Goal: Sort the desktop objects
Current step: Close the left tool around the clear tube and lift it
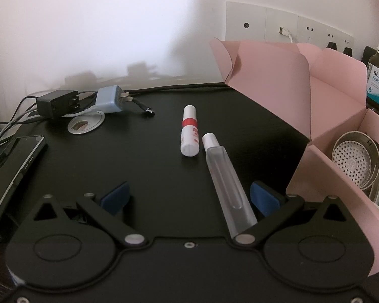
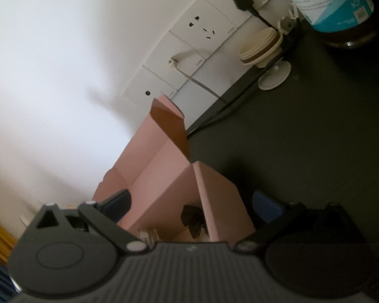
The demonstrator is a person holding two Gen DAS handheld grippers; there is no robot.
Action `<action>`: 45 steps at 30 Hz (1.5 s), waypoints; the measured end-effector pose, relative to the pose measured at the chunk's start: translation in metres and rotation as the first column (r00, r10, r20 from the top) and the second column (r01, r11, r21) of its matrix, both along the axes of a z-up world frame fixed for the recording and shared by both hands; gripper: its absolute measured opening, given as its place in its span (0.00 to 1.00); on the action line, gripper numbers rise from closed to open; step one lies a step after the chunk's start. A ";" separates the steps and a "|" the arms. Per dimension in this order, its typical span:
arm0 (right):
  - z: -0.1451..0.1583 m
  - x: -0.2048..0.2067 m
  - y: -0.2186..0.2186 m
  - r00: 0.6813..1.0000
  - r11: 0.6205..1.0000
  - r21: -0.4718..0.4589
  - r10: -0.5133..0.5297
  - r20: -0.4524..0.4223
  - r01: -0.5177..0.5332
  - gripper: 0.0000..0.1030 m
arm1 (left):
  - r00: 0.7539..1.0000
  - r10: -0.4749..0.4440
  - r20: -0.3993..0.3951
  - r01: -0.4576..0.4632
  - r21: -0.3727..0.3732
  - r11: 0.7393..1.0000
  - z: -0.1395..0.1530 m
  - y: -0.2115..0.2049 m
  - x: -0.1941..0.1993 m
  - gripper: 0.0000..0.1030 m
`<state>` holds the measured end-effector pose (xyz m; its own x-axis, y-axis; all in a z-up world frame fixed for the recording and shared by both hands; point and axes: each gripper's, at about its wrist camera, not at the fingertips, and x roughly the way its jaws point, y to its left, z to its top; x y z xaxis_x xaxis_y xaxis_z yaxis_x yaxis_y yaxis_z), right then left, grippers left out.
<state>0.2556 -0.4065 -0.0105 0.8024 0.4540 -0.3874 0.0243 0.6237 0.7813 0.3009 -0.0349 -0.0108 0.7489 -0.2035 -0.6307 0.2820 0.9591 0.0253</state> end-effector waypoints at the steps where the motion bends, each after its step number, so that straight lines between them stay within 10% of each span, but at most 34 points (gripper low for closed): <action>1: 0.000 0.000 -0.001 1.000 1.000 0.005 -0.006 0.000 0.006 0.99 | 1.000 0.002 0.000 -0.002 0.000 1.000 0.000 -0.001 0.001 1.00; 36: -0.002 0.005 0.010 1.000 0.999 -0.016 0.031 0.002 -0.031 0.99 | 0.999 -0.040 -0.005 0.040 -0.001 0.999 0.000 -0.004 0.005 1.00; 45: -0.002 0.005 0.010 0.999 0.999 -0.016 0.032 0.003 -0.032 0.99 | 0.998 -0.059 0.008 0.059 -0.006 0.998 0.002 -0.004 0.001 0.84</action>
<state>0.2603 -0.3963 -0.0126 0.7889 0.4733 -0.3919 0.0015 0.6364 0.7714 0.3022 -0.0393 -0.0088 0.7403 -0.2515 -0.6235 0.3383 0.9408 0.0222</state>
